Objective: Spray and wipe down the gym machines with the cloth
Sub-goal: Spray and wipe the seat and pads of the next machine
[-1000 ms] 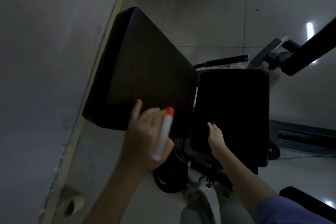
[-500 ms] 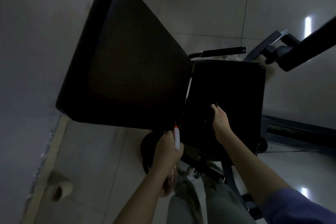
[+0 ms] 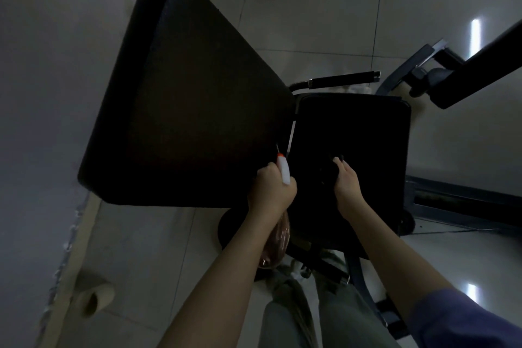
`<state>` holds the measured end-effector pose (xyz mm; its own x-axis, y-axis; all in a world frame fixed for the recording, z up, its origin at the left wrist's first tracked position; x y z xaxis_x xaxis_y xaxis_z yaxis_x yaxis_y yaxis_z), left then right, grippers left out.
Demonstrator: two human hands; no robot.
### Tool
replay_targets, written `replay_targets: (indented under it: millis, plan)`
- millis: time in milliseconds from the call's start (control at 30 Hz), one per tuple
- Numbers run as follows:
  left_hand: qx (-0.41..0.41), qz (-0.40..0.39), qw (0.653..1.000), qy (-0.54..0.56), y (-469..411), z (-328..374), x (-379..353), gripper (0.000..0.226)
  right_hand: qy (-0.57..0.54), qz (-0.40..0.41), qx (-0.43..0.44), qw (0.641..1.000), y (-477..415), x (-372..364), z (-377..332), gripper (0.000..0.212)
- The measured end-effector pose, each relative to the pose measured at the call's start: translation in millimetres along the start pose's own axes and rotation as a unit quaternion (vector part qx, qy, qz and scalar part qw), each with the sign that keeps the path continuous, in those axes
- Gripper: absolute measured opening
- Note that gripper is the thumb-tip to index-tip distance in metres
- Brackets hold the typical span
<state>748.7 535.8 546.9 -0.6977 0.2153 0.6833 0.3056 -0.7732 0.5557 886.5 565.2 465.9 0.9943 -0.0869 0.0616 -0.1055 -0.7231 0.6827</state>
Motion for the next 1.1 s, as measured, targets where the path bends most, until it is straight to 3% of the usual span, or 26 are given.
replay_targets:
  millis: [133,267,433,600,733,800,933,1100]
  plan:
    - [-0.003,0.024,1.0,-0.001,-8,12,12,0.023,0.005,-0.001,-0.004,1.0,-6,0,1,0.035]
    - [-0.057,0.009,0.995,-0.075,-4,30,32,0.036,-0.002,0.01,-0.016,1.0,-4,-2,-3,0.034]
    - [-0.118,0.045,0.971,-0.203,5,45,67,0.025,-0.004,-0.004,-0.013,1.0,-1,-4,-15,0.031]
    - [-0.174,0.124,0.902,-0.376,12,54,105,0.038,-0.023,-0.008,-0.017,1.0,1,-8,-33,0.037]
    - [-0.217,0.153,0.864,-0.427,25,62,147,0.069,-0.049,-0.037,-0.023,0.998,3,-14,-40,0.037]
    - [-0.25,0.153,0.863,-0.41,28,65,173,0.078,-0.04,-0.052,-0.015,0.998,5,-18,-44,0.037]
    - [-0.3,0.135,0.897,-0.297,23,62,221,0.088,-0.036,-0.079,-0.004,0.996,5,-29,-46,0.034]
    - [-0.334,0.151,0.885,-0.287,11,54,229,0.075,-0.011,-0.106,-0.013,0.994,-1,-60,-41,0.037]
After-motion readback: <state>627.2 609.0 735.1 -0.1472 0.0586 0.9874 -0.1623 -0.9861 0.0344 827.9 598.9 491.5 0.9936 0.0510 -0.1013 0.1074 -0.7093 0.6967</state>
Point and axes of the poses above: each hand's wrist, its own y-axis away from the middle knuckle, its own x-axis out of the back of the hand, z = x × y, the point moved 2 cm from there along -y, towards the middle knuckle, and after that the axes turned 1 degree about -z, right-handed, at the moved point
